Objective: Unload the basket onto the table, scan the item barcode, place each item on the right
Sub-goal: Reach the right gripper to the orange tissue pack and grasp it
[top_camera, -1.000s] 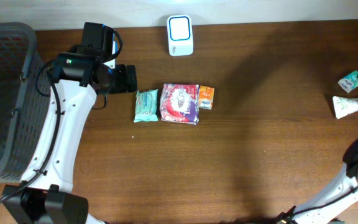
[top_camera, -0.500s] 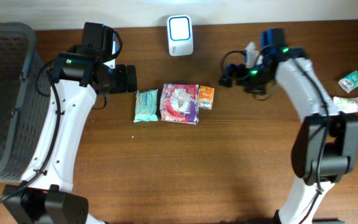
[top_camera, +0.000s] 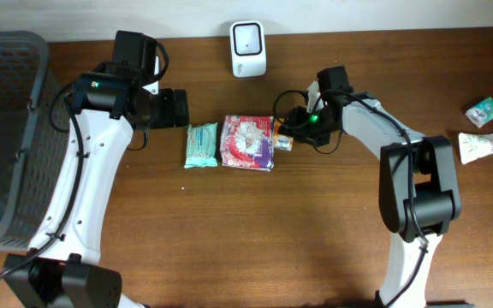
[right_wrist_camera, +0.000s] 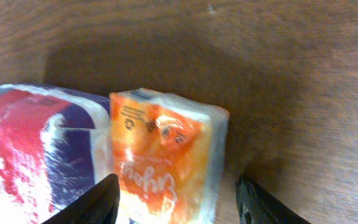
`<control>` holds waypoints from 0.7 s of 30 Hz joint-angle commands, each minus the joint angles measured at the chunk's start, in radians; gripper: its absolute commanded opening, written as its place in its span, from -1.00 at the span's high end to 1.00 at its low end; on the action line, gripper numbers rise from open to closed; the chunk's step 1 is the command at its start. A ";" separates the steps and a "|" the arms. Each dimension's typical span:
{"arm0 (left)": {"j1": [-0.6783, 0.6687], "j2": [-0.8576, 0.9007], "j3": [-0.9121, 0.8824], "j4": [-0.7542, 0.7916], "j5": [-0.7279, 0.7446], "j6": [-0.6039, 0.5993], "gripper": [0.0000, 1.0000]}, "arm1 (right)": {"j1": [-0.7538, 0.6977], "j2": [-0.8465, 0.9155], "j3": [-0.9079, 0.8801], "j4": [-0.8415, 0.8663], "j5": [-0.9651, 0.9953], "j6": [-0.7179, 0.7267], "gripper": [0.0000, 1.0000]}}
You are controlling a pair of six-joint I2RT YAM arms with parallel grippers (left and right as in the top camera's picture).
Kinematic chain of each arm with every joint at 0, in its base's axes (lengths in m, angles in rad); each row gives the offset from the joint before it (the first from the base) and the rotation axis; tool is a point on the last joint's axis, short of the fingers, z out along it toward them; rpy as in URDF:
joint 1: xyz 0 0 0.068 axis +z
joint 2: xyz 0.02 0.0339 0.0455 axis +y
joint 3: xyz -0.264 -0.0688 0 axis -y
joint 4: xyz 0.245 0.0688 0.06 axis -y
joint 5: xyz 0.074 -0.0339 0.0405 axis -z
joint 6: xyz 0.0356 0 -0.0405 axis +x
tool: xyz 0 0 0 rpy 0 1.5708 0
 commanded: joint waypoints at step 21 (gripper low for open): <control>-0.003 -0.004 0.006 -0.002 -0.011 0.019 -0.99 | -0.079 -0.127 -0.014 -0.154 -1.040 -0.732 0.92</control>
